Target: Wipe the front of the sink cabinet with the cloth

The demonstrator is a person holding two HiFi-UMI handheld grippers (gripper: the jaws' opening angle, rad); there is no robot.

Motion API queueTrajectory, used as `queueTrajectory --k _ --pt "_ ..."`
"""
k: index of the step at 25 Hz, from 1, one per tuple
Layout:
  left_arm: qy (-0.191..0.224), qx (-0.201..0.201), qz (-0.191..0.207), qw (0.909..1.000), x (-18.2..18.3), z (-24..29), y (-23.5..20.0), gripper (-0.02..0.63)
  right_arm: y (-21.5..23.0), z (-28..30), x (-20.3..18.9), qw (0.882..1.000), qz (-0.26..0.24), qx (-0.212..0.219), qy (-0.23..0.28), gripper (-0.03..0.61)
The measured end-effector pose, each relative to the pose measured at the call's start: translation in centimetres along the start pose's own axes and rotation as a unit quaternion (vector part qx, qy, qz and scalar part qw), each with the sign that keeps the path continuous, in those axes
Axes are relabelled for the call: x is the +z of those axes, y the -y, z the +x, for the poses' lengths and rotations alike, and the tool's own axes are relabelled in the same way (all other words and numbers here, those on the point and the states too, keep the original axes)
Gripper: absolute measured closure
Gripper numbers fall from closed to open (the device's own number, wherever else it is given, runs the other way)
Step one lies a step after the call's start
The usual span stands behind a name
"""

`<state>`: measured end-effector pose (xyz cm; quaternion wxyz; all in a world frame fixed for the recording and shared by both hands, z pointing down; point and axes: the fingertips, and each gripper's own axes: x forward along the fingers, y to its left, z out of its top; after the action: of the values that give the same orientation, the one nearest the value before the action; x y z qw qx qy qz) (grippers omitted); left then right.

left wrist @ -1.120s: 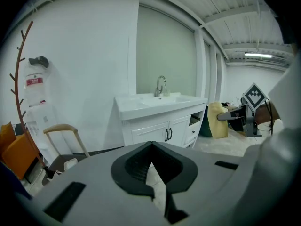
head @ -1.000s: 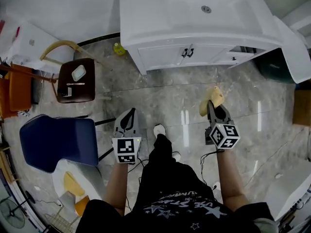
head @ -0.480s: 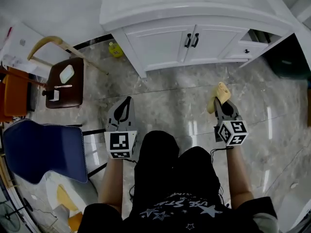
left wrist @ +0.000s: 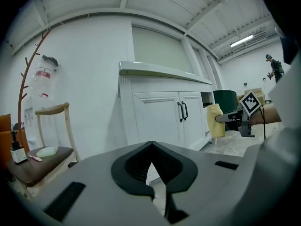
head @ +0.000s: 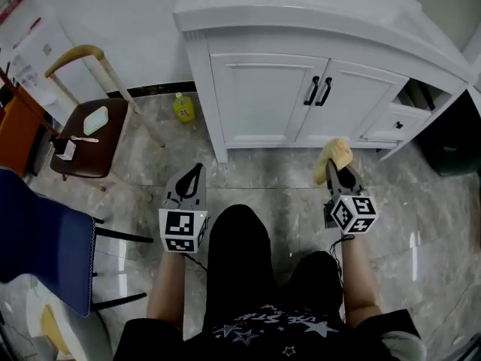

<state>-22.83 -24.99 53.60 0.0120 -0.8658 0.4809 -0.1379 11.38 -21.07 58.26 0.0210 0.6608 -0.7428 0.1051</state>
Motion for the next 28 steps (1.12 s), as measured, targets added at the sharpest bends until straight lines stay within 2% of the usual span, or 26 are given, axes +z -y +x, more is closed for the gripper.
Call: queueTrajectory --k 2,4,6,9,12,15,20,25,28 --pt "-0.005 0.012 -0.005 0.9999 -1.5 0.5 0.0 0.598 0.1 2.1 -1.7 1.000 -0.009 0.011 -0.005 0.517" --pt "-0.014 0.031 -0.028 0.9991 -2.0 1.2 0.0 0.598 0.2 4.0 -1.8 1.000 -0.021 0.017 -0.011 0.517" --pt "-0.020 0.042 -0.042 0.9981 -1.2 1.4 0.1 0.598 -0.7 5.1 -1.0 0.999 -0.020 0.039 -0.008 0.517" --pt "-0.013 0.049 -0.026 0.9984 1.1 1.5 -0.2 0.598 -2.8 6.9 0.1 0.997 -0.018 0.080 -0.001 0.517" --pt "-0.001 0.058 -0.038 0.9976 1.8 1.9 -0.8 0.598 -4.6 8.5 1.9 0.994 -0.022 0.107 0.015 0.517" --pt "0.005 0.049 -0.040 0.9980 1.8 2.5 -1.1 0.598 -6.6 9.4 3.7 0.990 -0.040 0.128 0.031 0.517" --pt "0.026 0.035 -0.040 0.9982 2.8 3.1 -1.7 0.598 -9.5 11.1 5.9 0.987 -0.065 0.139 0.037 0.517" --pt "0.015 0.015 -0.044 0.9988 3.3 3.5 -3.1 0.598 -13.2 13.1 8.9 0.983 -0.081 0.155 0.048 0.517" --pt "0.027 0.010 -0.048 0.9984 4.0 3.5 -3.9 0.598 -15.6 14.3 10.6 0.979 -0.091 0.176 0.055 0.517"
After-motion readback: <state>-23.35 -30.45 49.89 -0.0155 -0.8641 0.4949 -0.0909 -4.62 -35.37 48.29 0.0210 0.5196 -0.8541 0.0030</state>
